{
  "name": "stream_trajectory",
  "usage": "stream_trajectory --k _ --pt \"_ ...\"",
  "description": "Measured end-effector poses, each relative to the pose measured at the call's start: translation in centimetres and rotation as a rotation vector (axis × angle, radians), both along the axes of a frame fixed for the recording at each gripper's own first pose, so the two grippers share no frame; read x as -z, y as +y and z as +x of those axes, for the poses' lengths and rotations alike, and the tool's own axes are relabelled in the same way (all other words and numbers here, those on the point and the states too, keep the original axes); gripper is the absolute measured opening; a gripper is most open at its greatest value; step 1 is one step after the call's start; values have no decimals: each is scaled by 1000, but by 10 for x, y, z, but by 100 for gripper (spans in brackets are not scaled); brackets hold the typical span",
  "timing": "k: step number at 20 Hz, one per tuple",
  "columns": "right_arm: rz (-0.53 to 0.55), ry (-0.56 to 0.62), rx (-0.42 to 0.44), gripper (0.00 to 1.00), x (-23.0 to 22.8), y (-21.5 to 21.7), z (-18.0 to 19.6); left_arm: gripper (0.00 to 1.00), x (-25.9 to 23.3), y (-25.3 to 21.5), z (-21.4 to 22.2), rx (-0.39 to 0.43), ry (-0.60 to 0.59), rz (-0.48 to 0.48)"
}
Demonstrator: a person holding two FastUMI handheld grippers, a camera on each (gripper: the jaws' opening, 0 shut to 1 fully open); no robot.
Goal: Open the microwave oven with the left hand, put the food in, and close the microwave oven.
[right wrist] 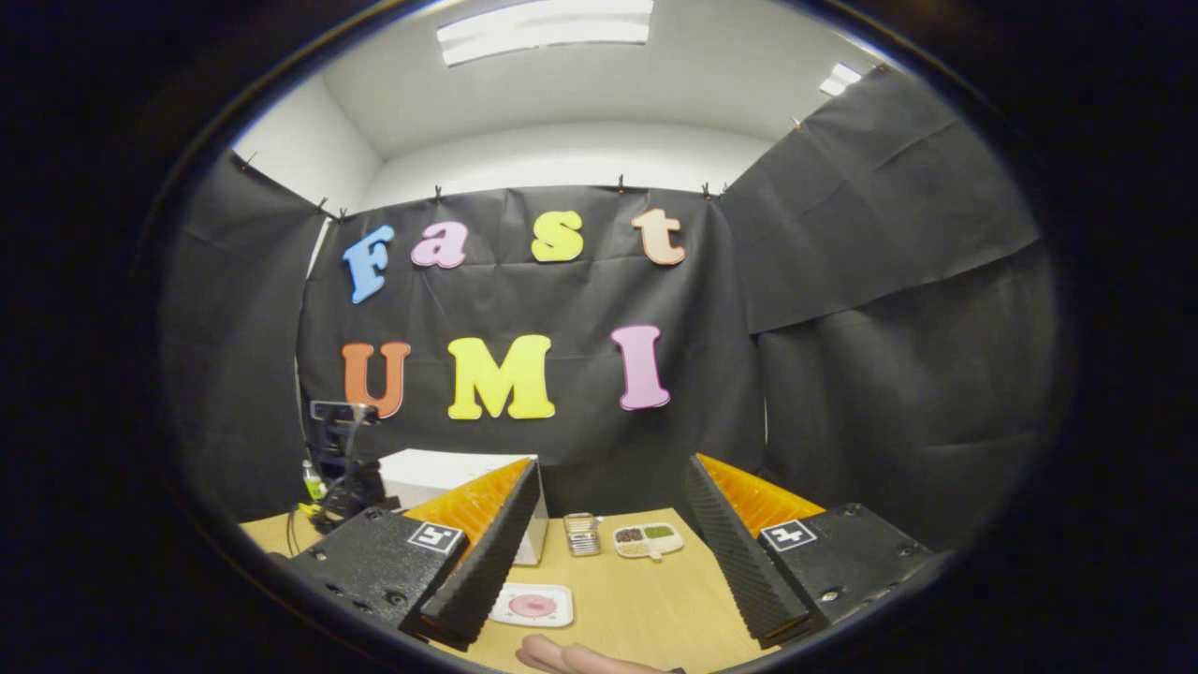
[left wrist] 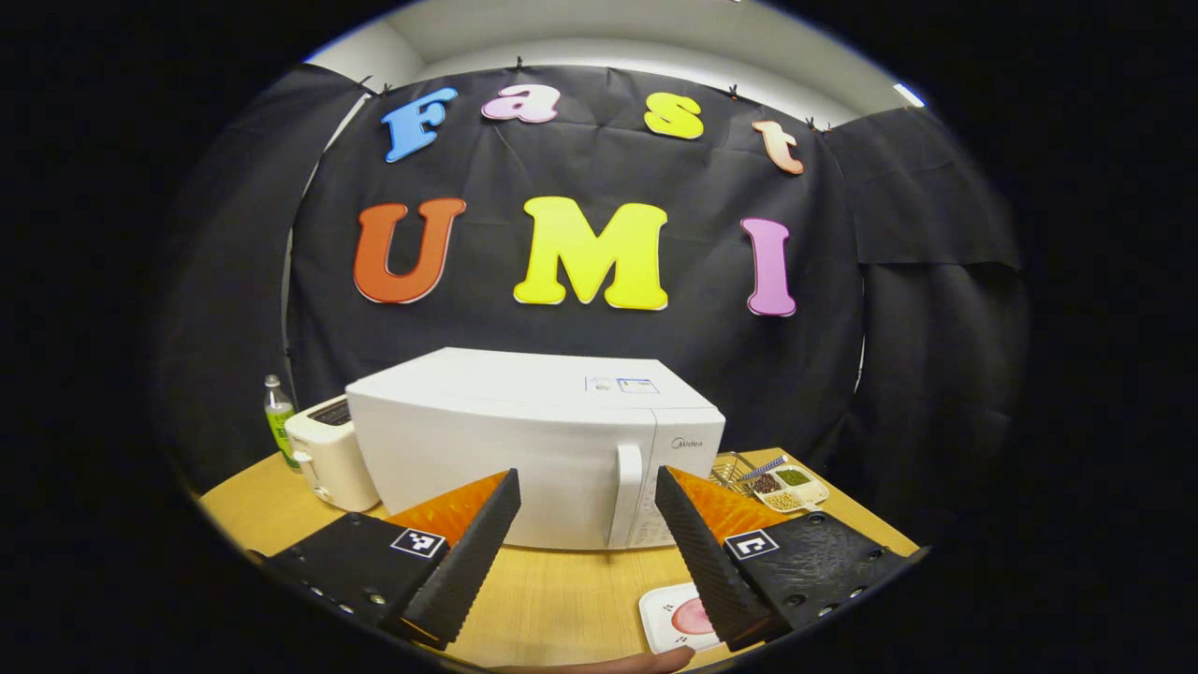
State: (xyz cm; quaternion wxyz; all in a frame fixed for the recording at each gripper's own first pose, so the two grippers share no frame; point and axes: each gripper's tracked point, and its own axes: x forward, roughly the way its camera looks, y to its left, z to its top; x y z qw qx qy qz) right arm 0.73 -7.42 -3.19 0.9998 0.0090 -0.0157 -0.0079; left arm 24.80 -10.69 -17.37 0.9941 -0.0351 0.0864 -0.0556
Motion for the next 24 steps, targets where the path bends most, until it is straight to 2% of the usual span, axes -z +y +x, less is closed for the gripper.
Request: stream_trajectory --k 5,8,9,10,12,13,14,16,17,19,20,21,23,24 --pt "-10 46 18 100 21 -19 15 93 48 -21 50 -7 47 24" --pt "-15 58 13 100 30 -26 21 93 65 -24 74 -19 53 0" --pt "-16 64 10 91 34 -27 25 92 69 -27 79 -10 62 -1" --pt "-15 75 6 100 40 -30 27 92 73 -28 82 -15 62 4" --pt "-6 92 -7 100 50 -32 28 90 77 -30 89 -17 50 18" --pt "-3 101 -10 92 54 -34 29 87 77 -30 89 -23 47 21" --pt "-4 109 -13 100 58 -36 31 85 77 -30 91 -34 39 31" --pt "-8 126 -12 100 66 -42 32 78 75 -33 92 -28 20 67" --pt "-7 132 -7 92 68 -46 32 67 73 -31 90 -24 11 88" --pt "0 143 5 92 74 -54 34 35 79 -36 90 -10 27 75" --pt "5 151 14 92 77 -58 33 26 83 -36 90 -22 53 54" --pt "9 156 22 100 79 -61 34 24 82 -36 88 -33 64 44" --pt "13 169 26 100 84 -62 32 15 82 -33 90 -50 50 77" --pt "13 176 25 100 85 -63 30 6 85 -33 87 -45 55 80"
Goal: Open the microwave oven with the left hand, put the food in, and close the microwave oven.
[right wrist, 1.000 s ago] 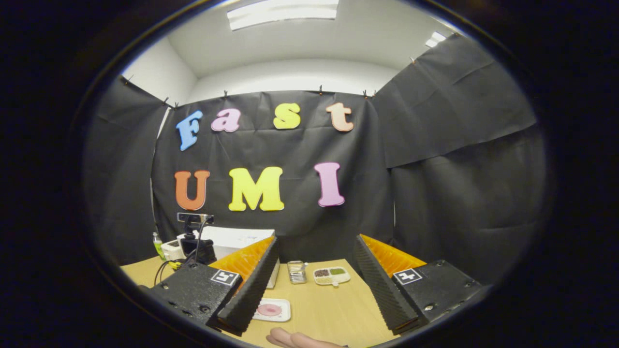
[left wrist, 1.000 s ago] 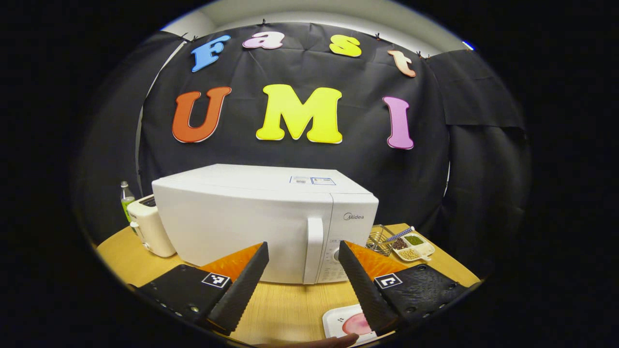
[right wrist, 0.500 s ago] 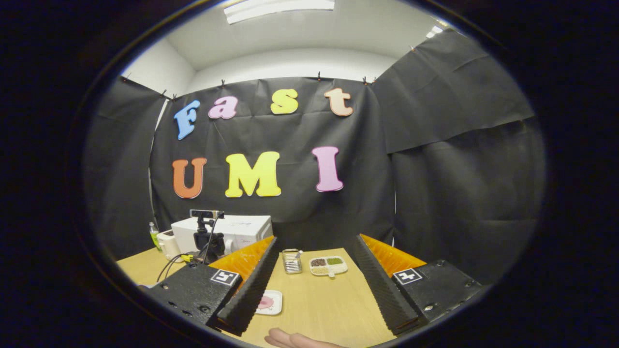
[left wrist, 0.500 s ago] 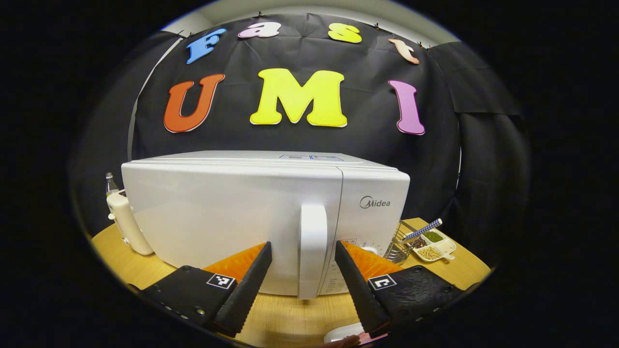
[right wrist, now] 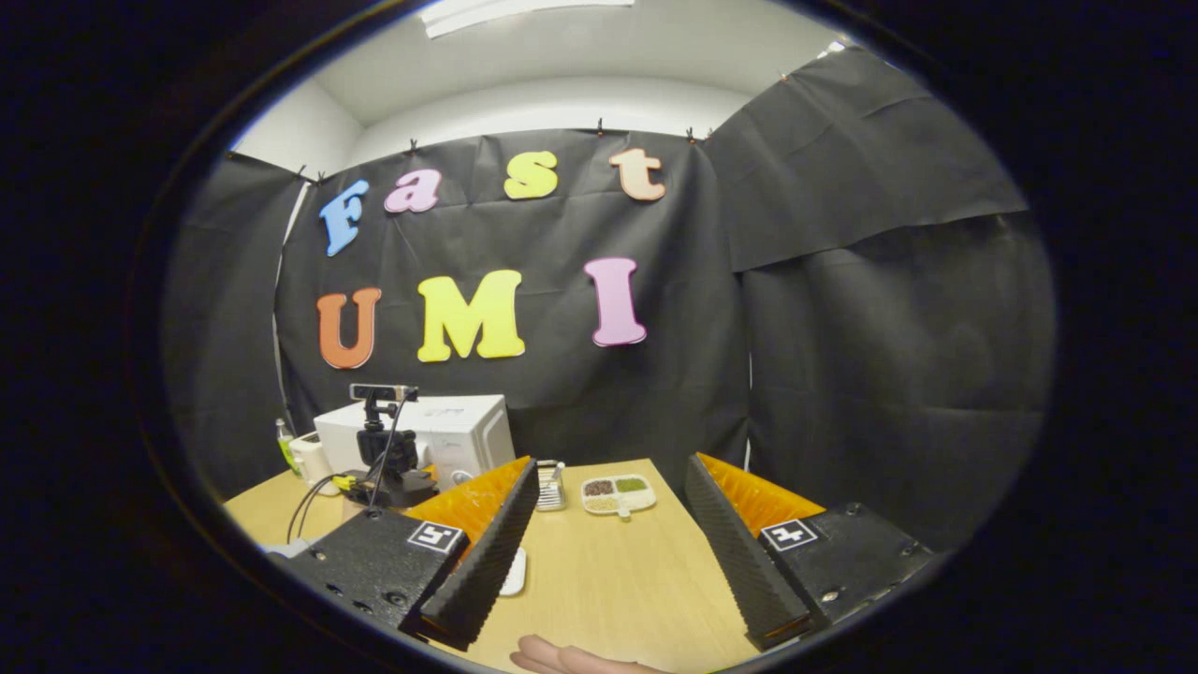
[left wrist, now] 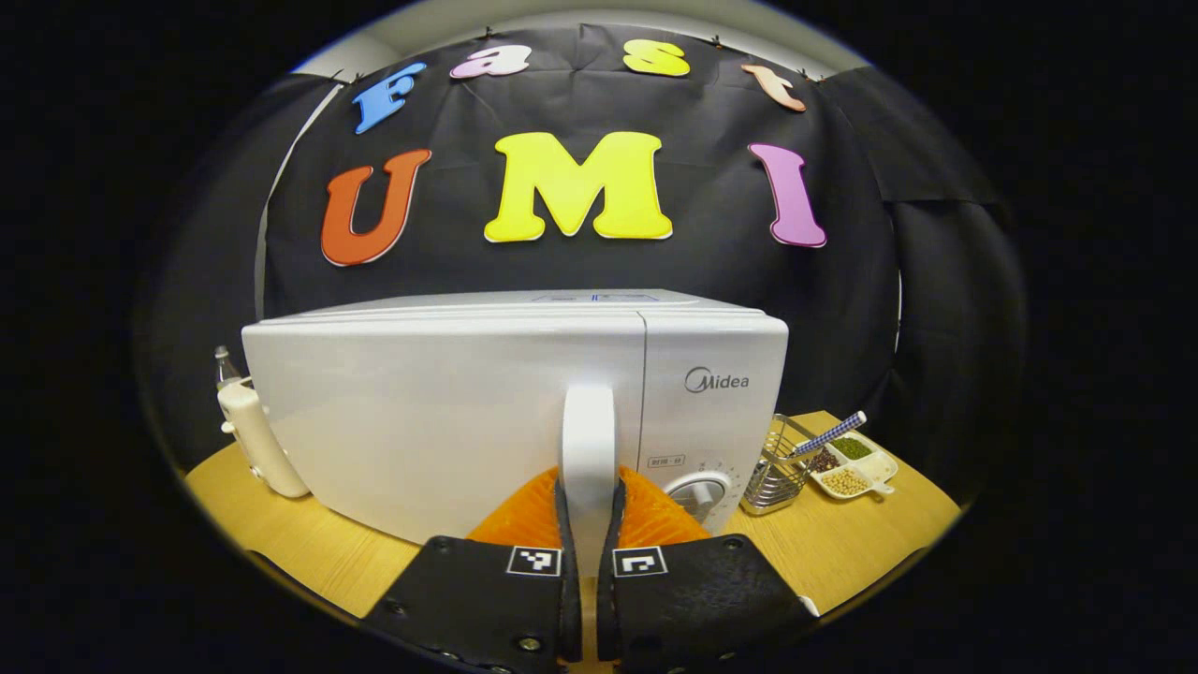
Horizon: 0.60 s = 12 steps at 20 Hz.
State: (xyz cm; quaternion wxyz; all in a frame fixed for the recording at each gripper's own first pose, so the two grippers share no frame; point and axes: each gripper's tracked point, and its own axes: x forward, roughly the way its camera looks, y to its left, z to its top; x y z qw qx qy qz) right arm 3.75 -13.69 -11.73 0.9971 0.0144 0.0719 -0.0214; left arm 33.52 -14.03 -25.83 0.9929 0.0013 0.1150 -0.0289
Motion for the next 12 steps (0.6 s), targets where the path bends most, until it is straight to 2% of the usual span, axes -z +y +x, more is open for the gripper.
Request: stream_trajectory --k 3,7,8,9,10,12 --pt "-16 0 5 100 -2 -3 -4 6 -5 1 -19 12 -8 -60" --pt "-12 -8 13 100 -2 -4 -10 6 -6 22 -80 67 -23 -83" --pt "-6 -2 11 92 1 -1 -11 6 -6 31 -95 71 -22 -90" --pt "-2 7 9 92 4 1 -13 5 -5 40 -110 74 -18 -84" --pt "1 15 4 100 8 5 -14 5 -8 50 -123 78 -31 -78" --pt "-1 21 -4 100 9 14 -16 5 -8 68 -148 97 -40 -67"
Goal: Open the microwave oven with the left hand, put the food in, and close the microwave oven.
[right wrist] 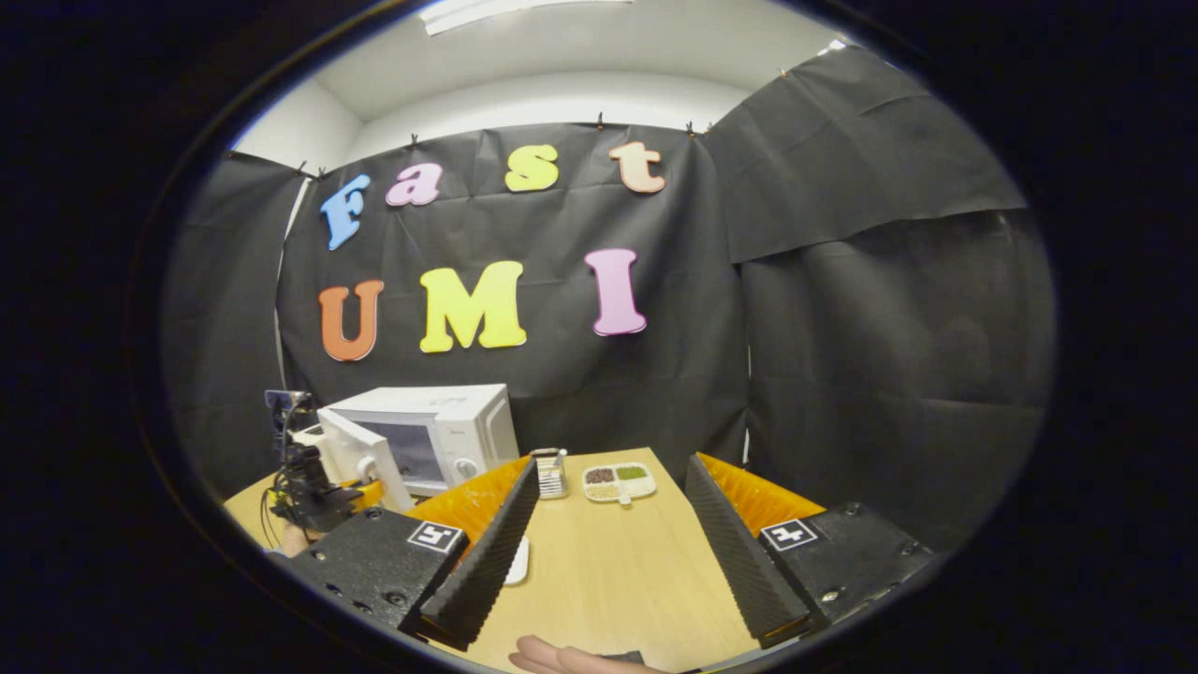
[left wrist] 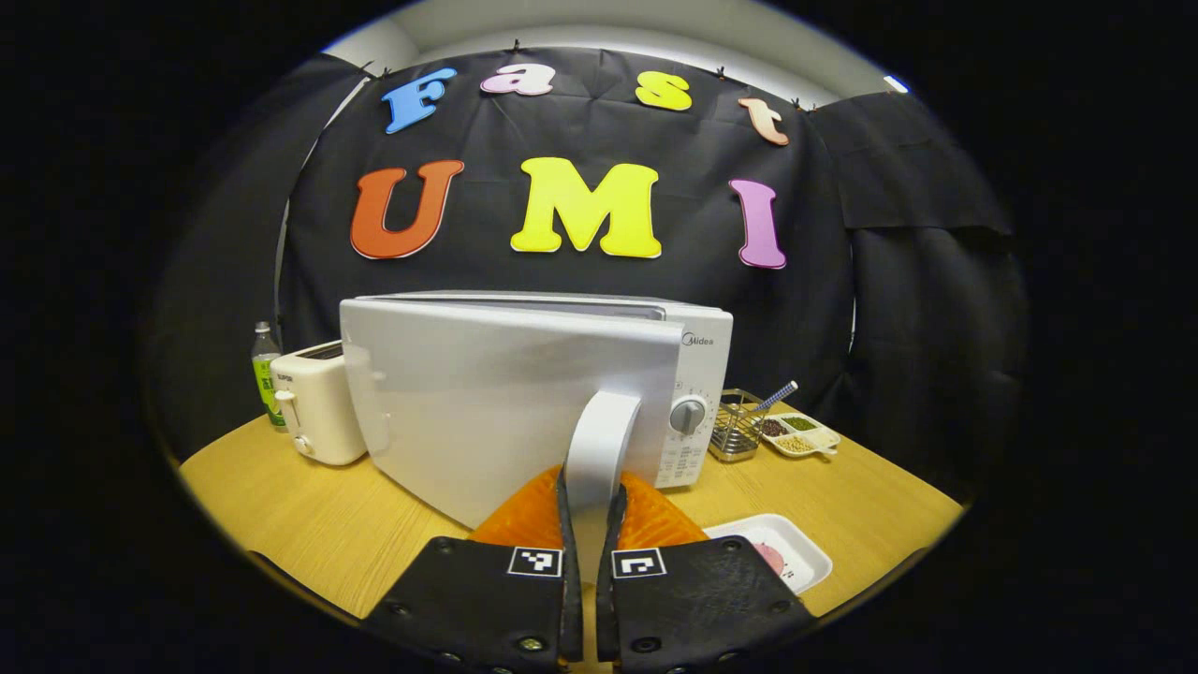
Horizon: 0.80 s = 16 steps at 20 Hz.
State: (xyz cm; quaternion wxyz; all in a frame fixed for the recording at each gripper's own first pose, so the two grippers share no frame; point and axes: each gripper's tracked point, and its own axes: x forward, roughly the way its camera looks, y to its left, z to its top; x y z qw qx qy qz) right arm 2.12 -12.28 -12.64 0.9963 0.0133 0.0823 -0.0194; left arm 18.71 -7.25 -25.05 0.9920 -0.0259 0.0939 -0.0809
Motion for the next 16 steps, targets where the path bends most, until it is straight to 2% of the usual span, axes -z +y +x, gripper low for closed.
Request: stream_trajectory --k 4,8,9,10,11,12,13,16 --pt "-9 -4 -28 100 -1 24 -6 5 1 38 -35 6 6 12" --pt "-20 0 -60 100 1 47 -9 5 3 86 -65 -32 -6 28" --pt "-24 4 -67 92 3 52 -9 5 3 98 -72 -42 -6 31" --pt "-27 10 -74 100 4 58 -8 5 4 113 -79 -55 -5 32" --pt "-28 17 -81 92 5 63 -7 5 4 128 -84 -73 -4 32" --pt "-29 27 -86 92 8 68 -5 6 5 144 -90 -93 -4 35" --pt "-28 36 -94 100 9 73 -3 5 6 161 -95 -115 -2 38" --pt "-37 52 -109 100 14 87 -1 5 10 217 -110 -189 8 38"
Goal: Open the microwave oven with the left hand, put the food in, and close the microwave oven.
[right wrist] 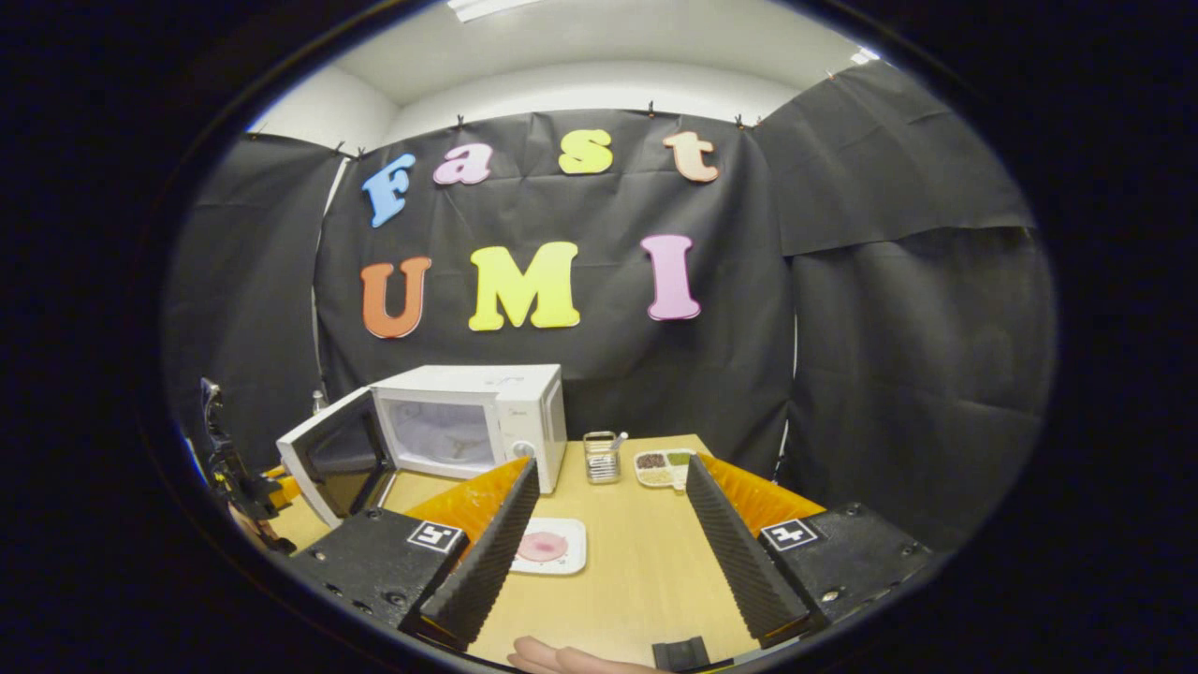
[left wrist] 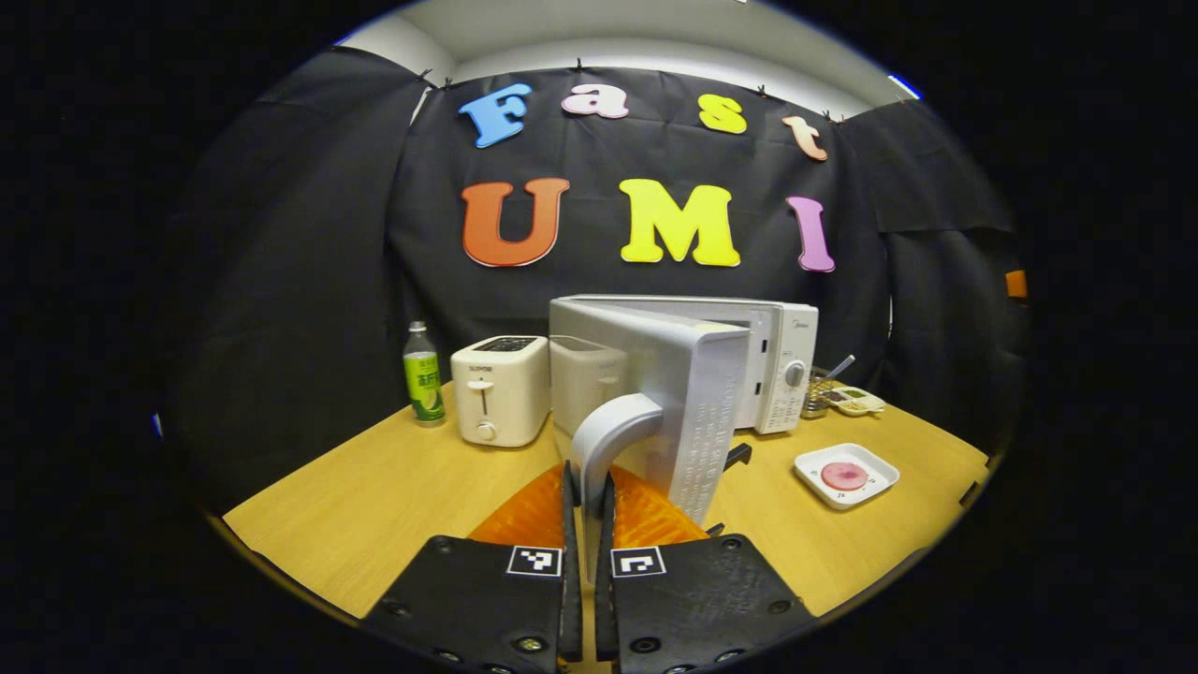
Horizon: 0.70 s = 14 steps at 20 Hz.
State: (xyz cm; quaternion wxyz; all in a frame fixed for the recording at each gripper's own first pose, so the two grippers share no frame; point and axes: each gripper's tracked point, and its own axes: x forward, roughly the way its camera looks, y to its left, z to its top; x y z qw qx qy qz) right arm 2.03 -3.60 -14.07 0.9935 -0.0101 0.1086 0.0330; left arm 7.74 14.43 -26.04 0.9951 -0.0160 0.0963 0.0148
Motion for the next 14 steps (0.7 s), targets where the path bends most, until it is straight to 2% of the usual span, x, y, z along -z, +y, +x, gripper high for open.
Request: stream_trajectory --k 2,5,6,7,11,12,13,14 --pt "-11 12 -9 100 5 8 2 9 0 22 -14 -8 2 -64" --pt "-35 35 -16 100 14 15 7 38 -4 51 -42 -35 -16 -44" --pt "-45 49 -23 100 20 18 12 39 -9 54 -49 -35 -28 -38" --pt "-54 70 -30 100 27 21 17 76 -16 55 -56 -40 -37 -32" --pt "-65 166 -53 100 52 26 49 92 -56 46 -77 -69 -92 -17" --pt "-71 188 -60 92 58 26 57 92 -65 39 -80 -62 -101 -18" --pt "-79 209 -64 100 63 26 67 92 -73 33 -81 -58 -109 -19" --pt "-88 229 -64 100 69 24 75 92 -83 27 -81 -57 -119 -19"
